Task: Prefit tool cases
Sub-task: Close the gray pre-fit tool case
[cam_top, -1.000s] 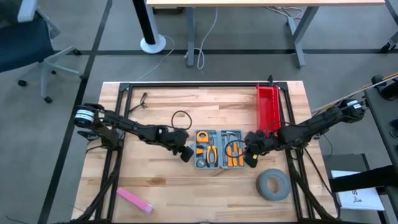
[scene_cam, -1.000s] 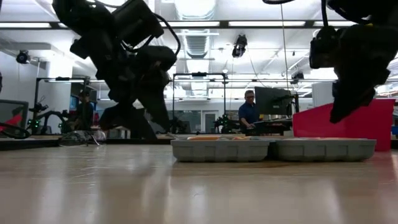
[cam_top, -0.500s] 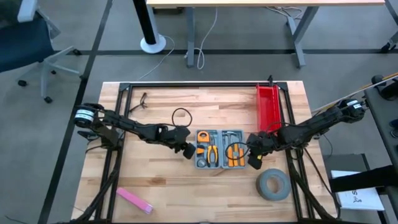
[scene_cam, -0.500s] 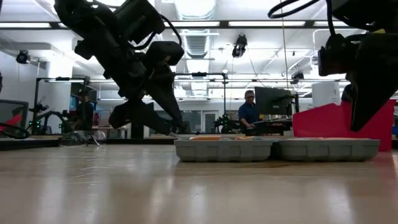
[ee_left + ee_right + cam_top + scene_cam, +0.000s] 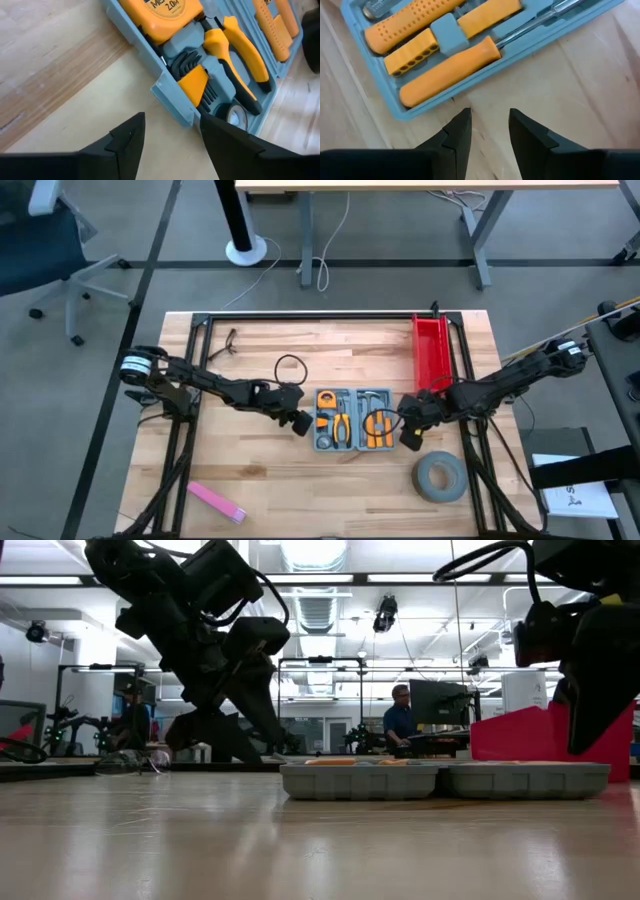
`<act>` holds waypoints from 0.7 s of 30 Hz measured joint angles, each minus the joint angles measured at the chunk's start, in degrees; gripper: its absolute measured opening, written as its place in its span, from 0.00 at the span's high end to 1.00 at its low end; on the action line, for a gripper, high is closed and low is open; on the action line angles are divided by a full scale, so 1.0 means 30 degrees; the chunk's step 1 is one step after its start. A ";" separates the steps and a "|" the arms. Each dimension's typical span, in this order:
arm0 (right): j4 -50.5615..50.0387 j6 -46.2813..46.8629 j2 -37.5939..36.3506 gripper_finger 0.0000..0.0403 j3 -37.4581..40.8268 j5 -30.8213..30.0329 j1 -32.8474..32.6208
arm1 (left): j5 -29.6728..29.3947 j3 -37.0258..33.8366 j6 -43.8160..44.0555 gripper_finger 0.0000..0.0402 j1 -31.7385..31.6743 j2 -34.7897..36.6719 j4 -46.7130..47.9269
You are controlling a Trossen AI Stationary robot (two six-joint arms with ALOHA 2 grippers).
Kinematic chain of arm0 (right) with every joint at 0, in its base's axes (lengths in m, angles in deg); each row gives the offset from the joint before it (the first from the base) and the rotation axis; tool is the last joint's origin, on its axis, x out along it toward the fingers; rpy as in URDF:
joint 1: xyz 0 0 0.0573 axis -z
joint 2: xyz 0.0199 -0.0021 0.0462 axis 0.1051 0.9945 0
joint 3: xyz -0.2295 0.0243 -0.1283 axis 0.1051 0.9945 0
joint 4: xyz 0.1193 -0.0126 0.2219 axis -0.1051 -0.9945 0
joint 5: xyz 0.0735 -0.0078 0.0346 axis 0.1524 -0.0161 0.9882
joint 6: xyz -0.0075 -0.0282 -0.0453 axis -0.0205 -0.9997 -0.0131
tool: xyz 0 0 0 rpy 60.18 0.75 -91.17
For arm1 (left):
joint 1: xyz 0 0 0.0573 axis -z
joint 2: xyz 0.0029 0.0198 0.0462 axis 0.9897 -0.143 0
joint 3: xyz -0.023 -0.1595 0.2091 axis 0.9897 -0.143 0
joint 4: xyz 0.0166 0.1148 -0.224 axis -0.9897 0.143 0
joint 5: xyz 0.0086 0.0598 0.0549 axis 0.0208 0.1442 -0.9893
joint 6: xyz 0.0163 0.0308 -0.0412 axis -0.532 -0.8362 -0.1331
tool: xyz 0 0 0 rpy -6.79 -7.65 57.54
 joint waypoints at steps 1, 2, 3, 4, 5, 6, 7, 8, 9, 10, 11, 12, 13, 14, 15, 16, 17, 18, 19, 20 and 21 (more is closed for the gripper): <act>0.0148 0.0001 0.0101 0.73 0.0000 0.0181 0.0000 | 0.0001 0.0000 0.0000 0.50 0.0004 0.0000 -0.0003; 0.0308 0.0011 0.0228 0.74 0.0000 0.0376 0.0000 | 0.0000 0.0000 0.0000 0.50 0.0004 0.0000 -0.0031; 0.0498 0.0007 0.0395 0.74 0.0000 0.0546 0.0000 | 0.0007 0.0000 0.0000 0.49 0.0004 0.0000 -0.0064; 0.0905 -0.0020 0.0600 0.74 0.0000 0.0858 0.0000 | 0.0015 0.0000 0.0000 0.49 0.0016 0.0000 -0.0121; 0.1424 -0.0127 0.0890 0.75 -0.0018 0.1220 0.0000 | 0.0015 0.0000 -0.0026 0.48 0.0019 0.0000 -0.0221; 0.1769 -0.0184 0.1230 0.75 -0.0077 0.1620 -0.0012 | 0.0060 0.0000 -0.0107 0.48 0.0019 0.0000 -0.0218; 0.1914 -0.0204 0.1588 0.75 -0.0124 0.2050 -0.0051 | 0.0208 0.0000 -0.0174 0.48 0.0019 0.0000 -0.0183; 0.1873 -0.0256 0.1903 0.75 -0.0158 0.2448 -0.0137 | 0.0475 0.0000 -0.0204 0.48 0.0019 0.0000 -0.0168; 0.1789 -0.0305 0.2212 0.75 -0.0199 0.2769 -0.0243 | 0.0761 0.0000 -0.0215 0.48 0.0019 0.0000 -0.0087; 0.1775 -0.0352 0.2548 0.75 -0.0272 0.2916 -0.0360 | 0.1056 -0.0007 -0.0282 0.48 0.0019 0.0000 -0.0044; 0.1798 -0.0437 0.2845 0.74 -0.0377 0.2933 -0.0457 | 0.1260 -0.0007 -0.0410 0.48 0.0019 0.0000 -0.0051; 0.1812 -0.0548 0.3087 0.74 -0.0476 0.2940 -0.0539 | 0.1329 -0.0007 -0.0536 0.49 0.0019 0.0000 -0.0044; 0.1794 -0.0734 0.3317 0.73 -0.0570 0.2947 -0.0560 | 0.1347 -0.0007 -0.0653 0.49 0.0019 0.0000 -0.0051; 0.1798 -0.0816 0.3586 0.73 -0.0714 0.2940 -0.0546 | 0.1386 -0.0007 -0.0721 0.49 0.0019 0.0000 -0.0051; 0.1849 -0.0943 0.3855 0.73 -0.0860 0.2939 -0.0546 | 0.1444 -0.0007 -0.0787 0.50 0.0019 0.0000 -0.0047; 0.1837 -0.1116 0.4134 0.72 -0.1004 0.2935 -0.0541 | 0.1509 -0.0007 -0.0865 0.50 0.0019 0.0010 -0.0041; 0.1825 -0.1337 0.4422 0.72 -0.1172 0.2928 -0.0539 | 0.1559 -0.0007 -0.0902 0.50 0.0019 0.0023 -0.0012; 0.1898 -0.1589 0.4686 0.72 -0.1342 0.2931 -0.0539 | 0.1560 -0.0007 -0.0965 0.50 0.0019 0.0030 0.0049; 0.2023 -0.1892 0.4987 0.71 -0.1540 0.2933 -0.0539 | 0.1566 -0.0007 -0.1026 0.50 0.0019 0.0036 0.0227; 0.2088 -0.2169 0.5302 0.71 -0.1748 0.2940 -0.0539 | 0.1637 -0.0013 -0.1091 0.51 0.0019 0.0036 0.0402; 0.2106 -0.2416 0.5634 0.71 -0.1997 0.2933 -0.0539 | 0.1700 -0.0007 -0.1219 0.51 0.0019 0.0036 0.0565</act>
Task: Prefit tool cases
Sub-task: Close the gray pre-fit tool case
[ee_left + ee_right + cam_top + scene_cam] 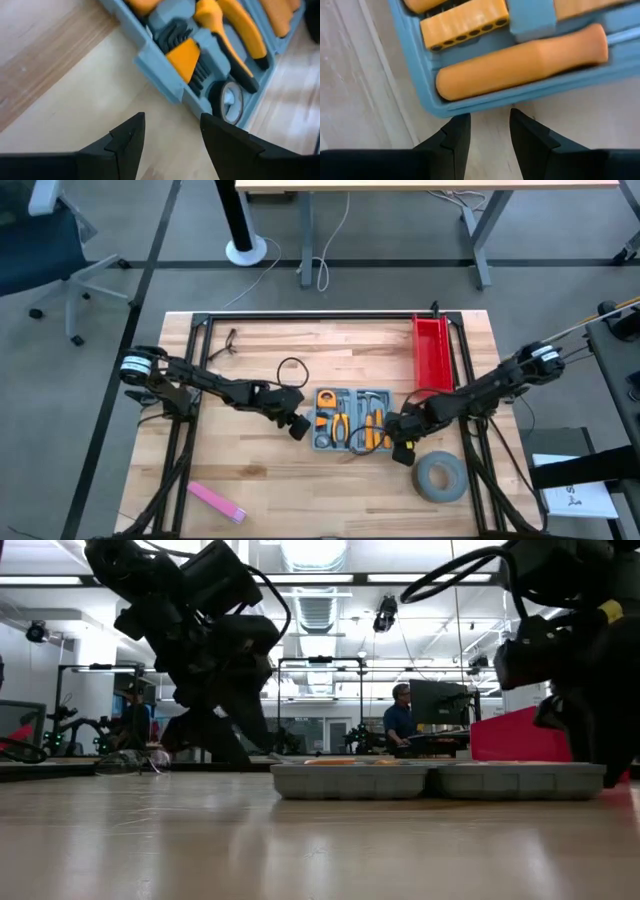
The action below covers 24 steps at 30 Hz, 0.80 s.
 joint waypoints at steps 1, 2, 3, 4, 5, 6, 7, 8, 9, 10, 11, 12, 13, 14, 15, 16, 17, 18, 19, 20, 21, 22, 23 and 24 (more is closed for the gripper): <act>0.0007 -0.0295 0.0322 0.71 -0.0247 -0.0035 0.0016 | 0.0079 -0.0007 -0.0145 0.50 0.0000 0.0041 0.0257; -0.0031 -0.0549 0.0631 0.71 -0.0501 -0.0073 0.0036 | 0.0118 -0.0007 -0.0356 0.50 0.0000 0.0138 0.0576; -0.0024 -0.0882 0.0945 0.71 -0.0772 -0.0143 0.0051 | 0.0120 -0.0007 -0.0564 0.50 -0.0002 0.0281 0.0929; 0.0029 -0.1018 0.1248 0.71 -0.1030 -0.0261 0.0051 | 0.0062 -0.0007 -0.0761 0.49 -0.0007 0.0419 0.1228; 0.0044 -0.1235 0.1556 0.72 -0.1278 -0.0462 0.0080 | -0.0089 -0.0007 -0.0991 0.49 -0.0007 0.0649 0.1543; 0.0035 -0.1349 0.1821 0.72 -0.1502 -0.0630 0.0139 | -0.0314 -0.0014 -0.1216 0.49 -0.0001 0.0881 0.2021; 0.0003 -0.1477 0.2035 0.73 -0.1687 -0.0769 0.0212 | -0.0592 -0.0054 -0.1418 0.48 -0.0006 0.1142 0.2327; -0.0021 -0.1662 0.2246 0.73 -0.1900 -0.0801 0.0311 | -0.0806 -0.0107 -0.1593 0.48 -0.0018 0.1454 0.2540; 0.0013 -0.1876 0.2439 0.74 -0.2091 -0.0845 0.0430 | -0.1062 -0.0208 -0.1739 0.48 -0.0027 0.1781 0.2774; 0.0019 -0.1968 0.2595 0.74 -0.2250 -0.0977 0.0550 | -0.1229 -0.0338 -0.1861 0.48 -0.0082 0.2111 0.2998; -0.0004 -0.2084 0.2730 0.75 -0.2401 -0.1118 0.0698 | -0.1336 -0.0516 -0.1971 0.48 -0.0144 0.2458 0.3159; -0.0016 -0.2335 0.2830 0.75 -0.2556 -0.1149 0.0877 | -0.1435 -0.0763 -0.2004 0.48 -0.0215 0.2828 0.3233; -0.0013 -0.2493 0.2920 0.75 -0.2712 -0.1161 0.1055 | -0.1536 -0.1065 -0.1993 0.48 -0.0279 0.3241 0.3253; -0.0005 -0.2709 0.3012 0.76 -0.2885 -0.1188 0.1241 | -0.1621 -0.1378 -0.1978 0.48 -0.0337 0.3619 0.3244; -0.0002 -0.2949 0.3061 0.76 -0.3055 -0.1209 0.1422 | -0.1658 -0.1673 -0.1907 0.48 -0.0399 0.3983 0.3170; 0.0010 -0.3158 0.3086 0.76 -0.3215 -0.1209 0.1613 | -0.1676 -0.2026 -0.1787 0.49 -0.0449 0.4361 0.3105; -0.0002 -0.3410 0.3096 0.76 -0.3387 -0.1208 0.1780 | -0.1702 -0.2393 -0.1633 0.49 -0.0470 0.4725 0.3033; -0.0002 -0.3596 0.3139 0.76 -0.3555 -0.1195 0.1968 | -0.1711 -0.2739 -0.1472 0.49 -0.0470 0.5038 0.2871; 0.0018 -0.3902 0.3203 0.76 -0.3745 -0.1194 0.2149 | -0.1721 -0.3022 -0.1331 0.50 -0.0466 0.5310 0.2777; 0.0035 -0.4131 0.3241 0.76 -0.3919 -0.1200 0.2329 | -0.1725 -0.3273 -0.1208 0.50 -0.0466 0.5574 0.2674; -0.0011 -0.4407 0.3334 0.76 -0.4125 -0.1209 0.2518 | -0.1729 -0.3530 -0.1027 0.50 -0.0466 0.5834 0.2569; -0.0019 -0.4636 0.3431 0.75 -0.4357 -0.1187 0.2683 | -0.1736 -0.3771 -0.0870 0.50 -0.0466 0.6063 0.2441; 0.0017 -0.4932 0.3575 0.75 -0.4579 -0.1189 0.2832 | -0.1737 -0.3968 -0.0733 0.50 -0.0466 0.6233 0.2209; 0.0023 -0.5258 0.3782 0.75 -0.4836 -0.1190 0.2997 | -0.1754 -0.4103 -0.0558 0.49 -0.0466 0.6319 0.1946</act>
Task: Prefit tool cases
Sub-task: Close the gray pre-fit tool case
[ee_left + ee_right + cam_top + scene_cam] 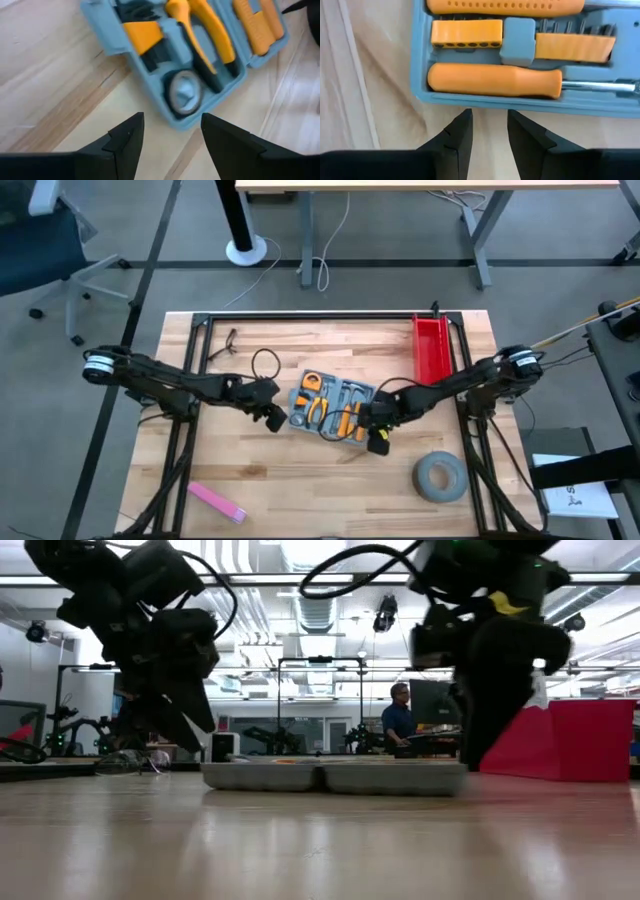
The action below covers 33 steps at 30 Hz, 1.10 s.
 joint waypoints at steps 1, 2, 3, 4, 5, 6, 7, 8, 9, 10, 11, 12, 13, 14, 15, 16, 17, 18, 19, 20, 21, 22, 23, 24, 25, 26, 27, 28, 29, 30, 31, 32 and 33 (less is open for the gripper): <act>-0.0016 -0.0305 0.0200 0.74 -0.0261 -0.0005 0.0133 | -0.0073 -0.0061 0.0030 0.49 0.0000 0.0044 -0.0090; -0.0025 -0.0668 0.0436 0.74 -0.0537 -0.0005 0.0272 | -0.0210 -0.0071 0.0050 0.48 0.0000 0.0060 -0.0170; -0.0025 -0.0922 0.0666 0.74 -0.0809 0.0010 0.0391 | -0.0359 -0.0071 0.0050 0.47 -0.0003 0.0063 -0.0259; -0.0069 -0.1191 0.0901 0.73 -0.1052 0.0005 0.0484 | -0.0473 -0.0069 0.0043 0.47 -0.0024 0.0063 -0.0270; -0.0183 -0.1345 0.1100 0.73 -0.1338 -0.0024 0.0560 | -0.0631 -0.0050 -0.0039 0.46 -0.0066 0.0033 -0.0188; -0.0387 -0.1447 0.1203 0.73 -0.1584 -0.0027 0.0603 | -0.0734 0.0018 -0.0143 0.46 -0.0126 -0.0010 -0.0112; -0.0674 -0.1473 0.1221 0.73 -0.1764 -0.0027 0.0624 | -0.0789 0.0073 -0.0239 0.45 -0.0170 -0.0017 -0.0037; -0.0936 -0.1477 0.1207 0.73 -0.1886 -0.0028 0.0632 | -0.0825 0.0097 -0.0252 0.45 -0.0245 -0.0004 0.0022; -0.1156 -0.1477 0.1152 0.73 -0.1967 -0.0041 0.0631 | -0.0838 0.0140 -0.0264 0.45 -0.0344 0.0005 0.0083; -0.1307 -0.1470 0.1083 0.73 -0.2005 -0.0034 0.0617 | -0.0863 0.0147 -0.0278 0.45 -0.0452 0.0005 0.0137; -0.1498 -0.1404 0.0916 0.74 -0.2005 -0.0033 0.0607 | -0.0919 0.0147 -0.0278 0.45 -0.0580 0.0005 0.0301; -0.1661 -0.1310 0.0775 0.74 -0.2000 -0.0029 0.0595 | -0.0987 0.0147 -0.0266 0.45 -0.0741 0.0005 0.0349; -0.1689 -0.1286 0.0590 0.75 -0.1998 -0.0027 0.0595 | -0.1013 0.0147 -0.0209 0.45 -0.0947 0.0005 0.0445; -0.1784 -0.1229 0.0464 0.76 -0.1995 -0.0034 0.0588 | -0.1151 0.0147 -0.0071 0.45 -0.1172 0.0005 0.0610; -0.1989 -0.1204 0.0382 0.76 -0.1975 -0.0048 0.0595 | -0.1298 0.0128 0.0027 0.45 -0.1446 -0.0012 0.0723; -0.2166 -0.1179 0.0354 0.77 -0.1945 -0.0140 0.0595 | -0.1405 0.0125 0.0136 0.45 -0.1722 -0.0048 0.0732; -0.2292 -0.1185 0.0340 0.77 -0.1905 -0.0276 0.0591 | -0.1447 0.0125 0.0222 0.45 -0.1991 -0.0061 0.0717; -0.2327 -0.1193 0.0340 0.78 -0.1875 -0.0454 0.0552 | -0.1470 0.0125 0.0271 0.45 -0.2222 -0.0061 0.0728; -0.2336 -0.1201 0.0316 0.78 -0.1837 -0.0493 0.0553 | -0.1490 0.0125 0.0275 0.45 -0.2392 -0.0061 0.0697; -0.2370 -0.1201 0.0299 0.79 -0.1772 -0.0497 0.0551 | -0.1495 0.0125 0.0275 0.45 -0.2518 -0.0061 0.0693; -0.2443 -0.1197 0.0292 0.79 -0.1671 -0.0498 0.0551 | -0.1490 0.0118 0.0275 0.45 -0.2656 -0.0061 0.0754; -0.2465 -0.1169 0.0289 0.79 -0.1495 -0.0498 0.0544 | -0.1490 0.0118 0.0275 0.45 -0.2777 -0.0061 0.0768; -0.2465 -0.1150 0.0289 0.80 -0.1294 -0.0500 0.0544 | -0.1526 0.0118 0.0270 0.45 -0.2919 -0.0061 0.0775; -0.2458 -0.1150 0.0289 0.80 -0.1080 -0.0515 0.0551 | -0.1674 0.0118 0.0273 0.46 -0.3040 -0.0061 0.0780; -0.2442 -0.1123 0.0289 0.80 -0.0872 -0.0560 0.0551 | -0.1800 0.0118 0.0273 0.46 -0.3141 -0.0061 0.0787; -0.2389 -0.0965 0.0289 0.80 -0.0663 -0.0819 0.0551 | -0.1867 0.0115 0.0271 0.46 -0.3214 -0.0061 0.0800; -0.2325 -0.0708 0.0289 0.81 -0.0465 -0.1255 0.0551 | -0.1914 0.0111 0.0275 0.47 -0.3268 -0.0061 0.0809; -0.2290 -0.0529 0.0289 0.81 -0.0262 -0.1738 0.0551 | -0.1967 0.0111 0.0267 0.47 -0.3325 -0.0067 0.0797; -0.2167 -0.0385 0.0289 0.81 -0.0072 -0.2032 0.0554 | -0.1985 0.0111 0.0253 0.47 -0.3397 -0.0169 0.0758; -0.1838 -0.0304 0.0289 0.81 0.0106 -0.2083 0.0566 | -0.1978 0.0111 0.0239 0.48 -0.3462 -0.0334 0.0672; -0.1349 -0.0283 0.0289 0.81 0.0265 -0.2124 0.0560 | -0.1981 0.0106 0.0239 0.48 -0.3502 -0.0516 0.0661; -0.0886 -0.0270 0.0289 0.81 0.0407 -0.2046 0.0559 | -0.1989 0.0103 0.0245 0.49 -0.3528 -0.0789 0.0545; -0.0570 -0.0261 0.0289 0.81 0.0489 -0.1992 0.0559 | -0.1997 0.0103 0.0243 0.49 -0.3534 -0.1118 0.0177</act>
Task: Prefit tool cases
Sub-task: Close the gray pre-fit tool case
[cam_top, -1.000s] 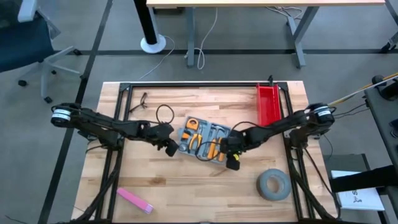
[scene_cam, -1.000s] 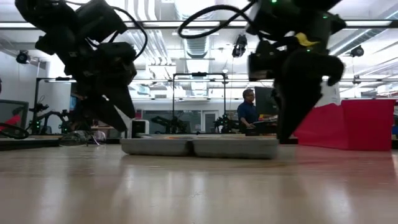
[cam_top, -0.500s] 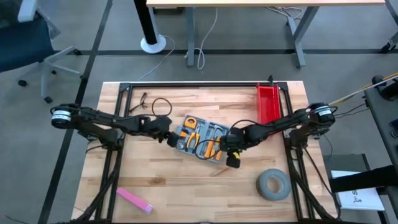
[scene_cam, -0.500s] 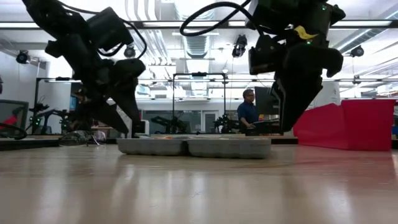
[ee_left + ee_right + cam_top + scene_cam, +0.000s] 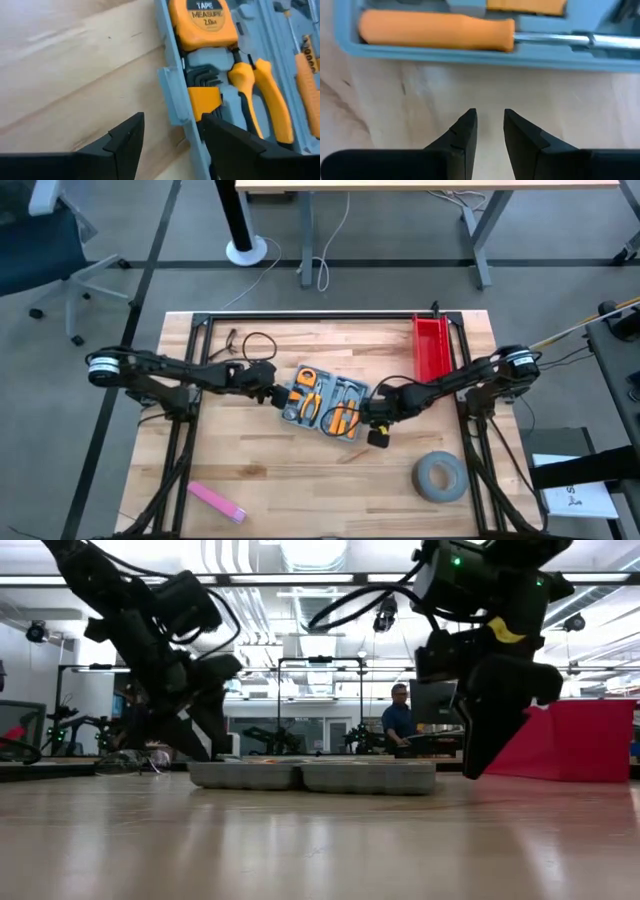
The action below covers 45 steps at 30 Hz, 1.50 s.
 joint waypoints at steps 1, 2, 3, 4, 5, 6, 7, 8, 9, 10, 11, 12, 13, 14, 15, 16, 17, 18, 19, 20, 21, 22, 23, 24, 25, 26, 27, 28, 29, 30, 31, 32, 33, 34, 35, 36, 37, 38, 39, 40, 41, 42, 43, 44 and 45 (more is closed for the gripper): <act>0.0238 -0.0002 0.0000 0.81 0.0020 0.0011 -0.0003 | 0.0009 0.0000 -0.0009 0.50 0.0005 -0.0333 -0.0301; 0.0349 0.0000 0.0000 0.80 0.0023 0.0025 -0.0015 | 0.0018 -0.0007 -0.0024 0.50 0.0007 -0.0660 -0.0541; 0.0420 0.0052 0.0000 0.80 0.0027 0.0023 -0.0015 | 0.0026 -0.0015 -0.0073 0.50 0.0007 -0.0954 -0.0946; 0.0472 0.0133 0.0000 0.80 0.0027 0.0020 -0.0007 | 0.0022 -0.0005 -0.0157 0.50 0.0007 -0.1204 -0.1368; 0.0437 0.0196 0.0000 0.79 0.0027 0.0027 -0.0007 | 0.0020 0.0033 -0.0171 0.51 0.0000 -0.1407 -0.1629; 0.0414 0.0217 0.0000 0.79 0.0033 0.0020 -0.0007 | 0.0004 0.0044 -0.0179 0.51 -0.0006 -0.1580 -0.1990; 0.0414 0.0226 0.0000 0.79 0.0035 0.0027 -0.0007 | -0.0003 0.0044 -0.0186 0.51 -0.0007 -0.1757 -0.2500; 0.0422 0.0244 0.0000 0.79 0.0039 0.0027 -0.0013 | -0.0071 0.0044 -0.0223 0.52 -0.0015 -0.1921 -0.2963; 0.0431 0.0279 0.0000 0.79 0.0053 0.0040 -0.0015 | -0.0271 0.0044 -0.0255 0.52 -0.0015 -0.2100 -0.3346; 0.0407 0.0311 0.0000 0.80 0.0066 0.0057 -0.0015 | -0.0459 0.0044 -0.0264 0.52 -0.0015 -0.2281 -0.3671; 0.0403 0.0322 0.0000 0.80 0.0071 0.0057 -0.0015 | -0.0625 0.0042 -0.0264 0.52 -0.0015 -0.2431 -0.3890; 0.0429 0.0328 0.0000 0.81 0.0071 0.0064 -0.0015 | -0.0876 0.0036 -0.0252 0.53 -0.0015 -0.2620 -0.4215; 0.0429 0.0348 0.0000 0.81 0.0077 0.0070 -0.0015 | -0.0981 0.0036 -0.0273 0.53 -0.0015 -0.2726 -0.4720; 0.0419 0.0461 0.0000 0.82 0.0090 0.0071 -0.0015 | -0.0987 0.0036 -0.0275 0.54 -0.0015 -0.2757 -0.5038; 0.0402 0.0524 0.0000 0.82 0.0100 0.0075 -0.0015 | -0.0996 0.0036 -0.0275 0.54 -0.0015 -0.2793 -0.5376; 0.0418 0.0615 0.0000 0.83 0.0100 0.0073 -0.0015 | -0.1040 0.0036 -0.0280 0.55 -0.0022 -0.2832 -0.5710; 0.0406 0.0671 0.0000 0.83 0.0100 0.0077 -0.0015 | -0.1067 0.0039 -0.0327 0.56 -0.0022 -0.2857 -0.5847; 0.0397 0.0723 0.0000 0.84 0.0101 0.0071 -0.0015 | -0.1067 0.0036 -0.0332 0.57 -0.0022 -0.2862 -0.5877; 0.0437 0.0737 0.0000 0.84 0.0110 0.0078 -0.0015 | -0.1058 0.0036 -0.0332 0.58 -0.0022 -0.2862 -0.5865; 0.0422 0.0750 0.0000 0.85 0.0144 0.0071 -0.0015 | -0.1030 0.0036 -0.0332 0.58 -0.0022 -0.2862 -0.5856; 0.0392 0.0771 0.0000 0.85 0.0181 0.0071 -0.0015 | -0.1009 0.0040 -0.0332 0.59 -0.0008 -0.2862 -0.5793; 0.0393 0.0778 -0.0005 0.85 0.0206 0.0077 -0.0015 | -0.1003 0.0038 -0.0332 0.60 0.0000 -0.2862 -0.5763; 0.0381 0.0784 -0.0012 0.86 0.0209 0.0071 -0.0015 | -0.1002 0.0036 -0.0332 0.61 0.0015 -0.2862 -0.5763; 0.0399 0.0812 -0.0018 0.86 0.0209 0.0071 -0.0015 | -0.0998 0.0036 -0.0332 0.62 0.0015 -0.2862 -0.5755; 0.0411 0.0832 -0.0024 0.86 0.0209 0.0071 -0.0015 | -0.0959 0.0036 -0.0332 0.62 0.0015 -0.2862 -0.5752; 0.0384 0.0832 -0.0030 0.86 0.0209 0.0071 -0.0015 | -0.0922 0.0036 -0.0332 0.63 0.0015 -0.2862 -0.5722; 0.0378 0.0838 -0.0044 0.86 0.0209 0.0071 -0.0015 | -0.0875 0.0036 -0.0332 0.64 0.0023 -0.2856 -0.5654; 0.0392 0.0838 -0.0050 0.85 0.0209 0.0071 -0.0015 | -0.0848 0.0036 -0.0332 0.64 0.0036 -0.2862 -0.5572; 0.0387 0.0838 -0.0051 0.85 0.0217 0.0078 -0.0015 | -0.0834 0.0036 -0.0332 0.65 0.0043 -0.2862 -0.5525; 0.0356 0.0838 -0.0051 0.84 0.0224 0.0078 -0.0015 | -0.0827 0.0036 -0.0356 0.65 0.0044 -0.2879 -0.5489; 0.0324 0.0838 -0.0051 0.84 0.0231 0.0078 -0.0015 | -0.0827 0.0036 -0.0423 0.65 0.0044 -0.2977 -0.5513; 0.0316 0.0838 -0.0051 0.83 0.0239 0.0078 -0.0015 | -0.0825 0.0041 -0.0470 0.66 0.0044 -0.3098 -0.5530; 0.0297 0.0838 -0.0051 0.83 0.0246 0.0078 -0.0015 | -0.0816 0.0036 -0.0470 0.66 0.0051 -0.3264 -0.5533; 0.0271 0.0845 -0.0053 0.82 0.0255 0.0078 -0.0015 | -0.0768 0.0039 -0.0470 0.66 0.0051 -0.3447 -0.5577; 0.0243 0.0845 -0.0058 0.82 0.0268 0.0078 -0.0015 | -0.0615 0.0041 -0.0470 0.66 0.0051 -0.3663 -0.5692; 0.0160 0.0845 -0.0058 0.81 0.0268 0.0086 -0.0015 | -0.0400 0.0044 -0.0477 0.65 0.0051 -0.3880 -0.5942; 0.0059 0.0869 -0.0058 0.81 0.0268 0.0085 -0.0015 | -0.0295 0.0044 -0.0470 0.65 0.0051 -0.4092 -0.6193; -0.0025 0.0982 -0.0058 0.81 0.0273 0.0078 -0.0015 | -0.0295 0.0044 -0.0463 0.65 0.0051 -0.4242 -0.6439; -0.0045 0.0997 -0.0058 0.81 0.0281 0.0078 -0.0015 | -0.0301 0.0044 -0.0470 0.64 0.0051 -0.4375 -0.6645; -0.0034 0.0995 -0.0058 0.81 0.0282 0.0082 -0.0015 | -0.0302 0.0044 -0.0470 0.64 0.0051 -0.4547 -0.6905; -0.0030 0.0986 -0.0058 0.81 0.0282 0.0083 -0.0015 | -0.0297 0.0044 -0.0465 0.64 0.0051 -0.4680 -0.7066; -0.0037 0.0991 -0.0058 0.81 0.0282 0.0083 -0.0015 | -0.0302 0.0051 -0.0470 0.64 0.0051 -0.4777 -0.7184; -0.0037 0.0991 -0.0058 0.81 0.0282 0.0078 -0.0015 | -0.0295 0.0051 -0.0463 0.64 0.0051 -0.4858 -0.7278; -0.0037 0.0991 -0.0058 0.82 0.0282 0.0078 -0.0015 | -0.0302 0.0060 -0.0463 0.65 0.0051 -0.4948 -0.7364; -0.0044 0.0984 -0.0058 0.82 0.0282 0.0078 -0.0015 | -0.0309 0.0081 -0.0469 0.66 0.0051 -0.5021 -0.7390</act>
